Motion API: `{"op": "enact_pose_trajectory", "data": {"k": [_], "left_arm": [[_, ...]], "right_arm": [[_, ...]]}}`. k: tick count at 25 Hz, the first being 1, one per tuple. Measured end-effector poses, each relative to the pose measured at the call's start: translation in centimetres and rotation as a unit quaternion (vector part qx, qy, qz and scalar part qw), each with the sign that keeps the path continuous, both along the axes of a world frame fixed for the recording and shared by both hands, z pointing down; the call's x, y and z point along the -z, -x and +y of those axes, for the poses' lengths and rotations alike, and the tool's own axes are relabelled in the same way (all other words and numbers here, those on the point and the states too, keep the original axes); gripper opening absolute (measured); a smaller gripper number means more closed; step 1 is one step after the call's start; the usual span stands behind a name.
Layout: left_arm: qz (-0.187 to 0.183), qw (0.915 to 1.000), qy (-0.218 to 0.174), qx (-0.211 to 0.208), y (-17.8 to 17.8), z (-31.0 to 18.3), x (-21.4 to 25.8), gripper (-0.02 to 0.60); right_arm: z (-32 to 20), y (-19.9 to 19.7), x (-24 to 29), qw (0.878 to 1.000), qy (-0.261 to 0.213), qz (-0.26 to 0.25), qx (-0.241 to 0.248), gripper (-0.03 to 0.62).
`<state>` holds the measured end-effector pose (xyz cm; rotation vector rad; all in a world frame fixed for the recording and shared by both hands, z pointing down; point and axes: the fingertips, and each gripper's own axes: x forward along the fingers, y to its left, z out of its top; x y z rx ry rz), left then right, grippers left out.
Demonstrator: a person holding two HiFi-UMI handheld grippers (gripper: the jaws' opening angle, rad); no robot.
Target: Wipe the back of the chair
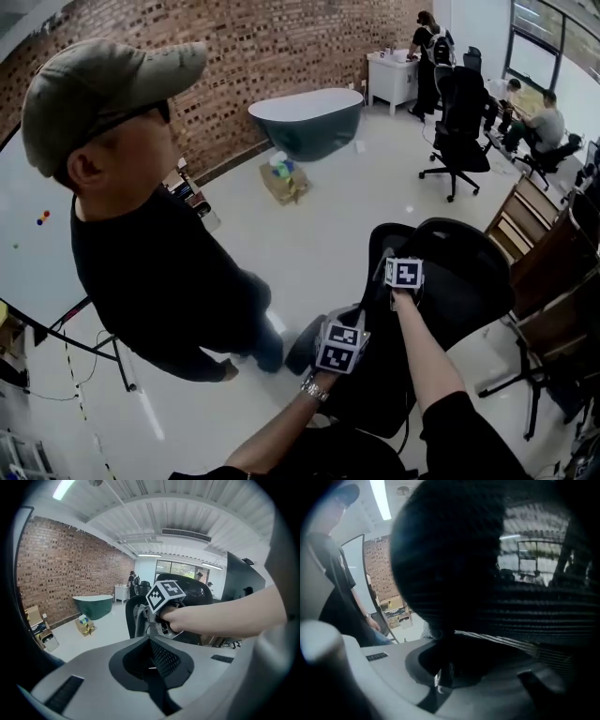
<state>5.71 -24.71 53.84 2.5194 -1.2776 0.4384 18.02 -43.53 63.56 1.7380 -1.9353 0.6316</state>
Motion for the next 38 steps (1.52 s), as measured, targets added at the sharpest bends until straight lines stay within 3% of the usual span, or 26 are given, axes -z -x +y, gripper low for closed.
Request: {"op": "enact_pose_trajectory", "data": {"k": [7, 12, 14, 18, 21, 24, 29, 33, 35, 38], "left_arm": [[-0.003, 1.0000, 0.001, -0.005, 0.0, -0.3, -0.7, 0.003], [0.009, 0.9997, -0.002, -0.024, -1.8, -0.7, -0.3, 0.003], [0.012, 0.9994, -0.002, -0.034, -3.0, -0.6, -0.4, 0.003], [0.018, 0.9986, -0.005, -0.050, -4.7, -0.5, -0.3, 0.003], [0.015, 0.9987, -0.002, -0.048, -4.9, -0.5, -0.7, 0.003], [0.013, 0.9994, 0.000, -0.034, -4.2, -0.9, -0.9, 0.003], [0.008, 0.9999, -0.004, -0.006, -2.1, -1.7, -0.3, 0.003], [0.003, 0.9997, -0.003, 0.026, 0.2, -1.7, -0.2, 0.003], [-0.001, 0.9990, -0.002, 0.044, 1.8, -1.8, -0.1, 0.003], [-0.009, 0.9977, -0.001, 0.068, 4.2, -1.4, 0.0, 0.003]], "right_arm": [[3.3, -7.0, -0.4, 0.999, -0.023, 0.028, -0.040, 0.017], [9.1, -17.0, 0.8, 0.989, -0.049, 0.066, -0.124, 0.017], [12.5, -21.6, -0.2, 0.985, -0.039, 0.082, -0.147, 0.017], [19.6, -30.6, -2.8, 0.968, -0.002, 0.120, -0.222, 0.017], [23.8, -35.0, -4.8, 0.953, 0.022, 0.102, -0.284, 0.017], [22.9, -32.1, -5.5, 0.963, 0.013, 0.078, -0.259, 0.017], [13.1, -15.5, -3.3, 0.992, -0.054, 0.052, -0.100, 0.017], [5.5, -3.8, -2.7, 0.998, -0.069, 0.010, 0.005, 0.017], [2.6, -0.4, -4.1, 0.998, -0.051, -0.003, 0.024, 0.017], [0.6, 0.9, -6.3, 1.000, -0.021, -0.004, 0.013, 0.017]]}}
